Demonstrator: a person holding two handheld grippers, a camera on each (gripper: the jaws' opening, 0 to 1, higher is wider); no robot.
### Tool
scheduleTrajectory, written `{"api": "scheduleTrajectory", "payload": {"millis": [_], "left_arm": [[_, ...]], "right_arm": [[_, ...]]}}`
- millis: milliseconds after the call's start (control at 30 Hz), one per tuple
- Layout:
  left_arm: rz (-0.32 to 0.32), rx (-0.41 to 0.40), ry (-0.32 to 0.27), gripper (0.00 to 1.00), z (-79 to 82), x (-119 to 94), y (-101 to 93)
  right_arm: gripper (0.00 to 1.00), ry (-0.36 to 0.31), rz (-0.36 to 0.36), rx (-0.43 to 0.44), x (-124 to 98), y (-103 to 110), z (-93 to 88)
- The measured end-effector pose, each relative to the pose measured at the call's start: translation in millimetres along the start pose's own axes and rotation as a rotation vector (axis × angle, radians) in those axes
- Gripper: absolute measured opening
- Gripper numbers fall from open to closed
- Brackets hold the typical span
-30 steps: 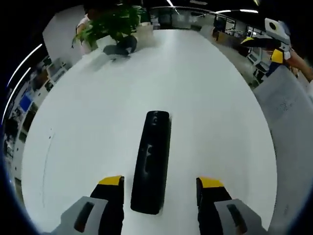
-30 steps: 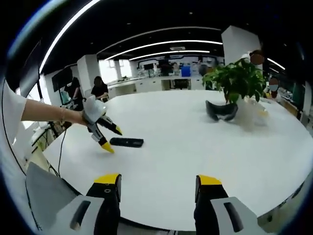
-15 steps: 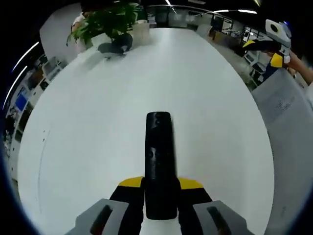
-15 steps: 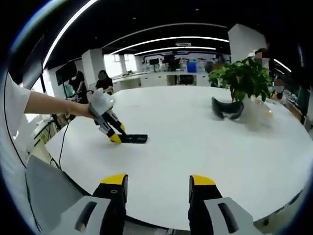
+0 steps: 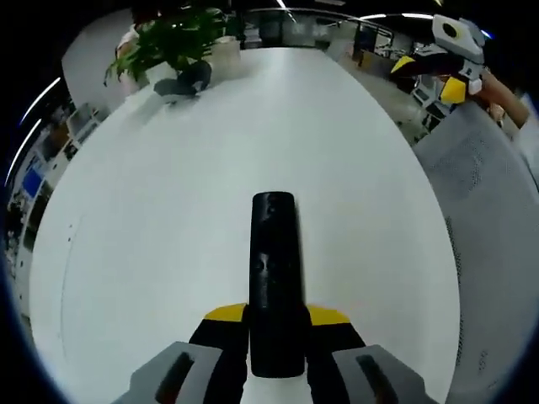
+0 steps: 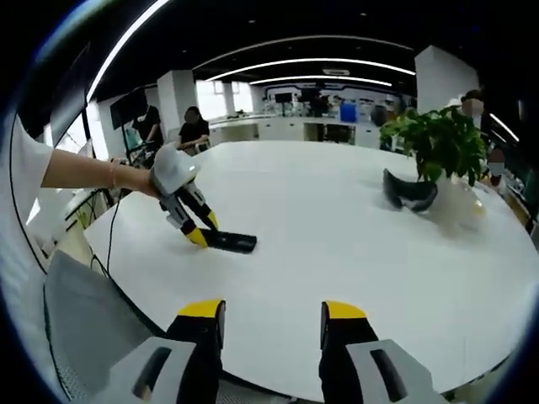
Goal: Press the specified remote control buttons in sequence, fully releasing each button before pressing the next.
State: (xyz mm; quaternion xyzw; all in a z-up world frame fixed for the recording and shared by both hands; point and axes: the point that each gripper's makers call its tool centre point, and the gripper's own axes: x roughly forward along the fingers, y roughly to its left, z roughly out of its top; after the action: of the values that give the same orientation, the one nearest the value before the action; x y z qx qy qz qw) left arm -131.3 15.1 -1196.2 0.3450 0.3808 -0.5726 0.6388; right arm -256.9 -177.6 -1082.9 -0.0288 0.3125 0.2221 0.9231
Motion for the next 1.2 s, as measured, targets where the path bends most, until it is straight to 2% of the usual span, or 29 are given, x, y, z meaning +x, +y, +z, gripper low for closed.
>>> {"api": "scheduleTrajectory", "payload": {"millis": [433,767,1033,1200], "left_arm": [[-0.001,-0.001,-0.023,0.25,-5.2,-2.6,-33.5],[-0.009,0.007,-0.034,0.25,-7.1,-2.8,-60.2],[-0.008,0.007,-0.042,0.25,-9.0,-3.9,-78.5],[-0.011,0.011,-0.046,0.25,-10.0,-4.5,-88.9]], "right_arm": [[0.40,0.026,0.047,-0.027,7.7,11.5,-5.7],[0.38,0.069,0.095,-0.090,16.9,19.1,-6.6],[0.35,0.129,0.182,-0.202,33.0,34.2,-4.3],[0.35,0.191,0.275,-0.311,41.4,51.3,-5.6]]}}
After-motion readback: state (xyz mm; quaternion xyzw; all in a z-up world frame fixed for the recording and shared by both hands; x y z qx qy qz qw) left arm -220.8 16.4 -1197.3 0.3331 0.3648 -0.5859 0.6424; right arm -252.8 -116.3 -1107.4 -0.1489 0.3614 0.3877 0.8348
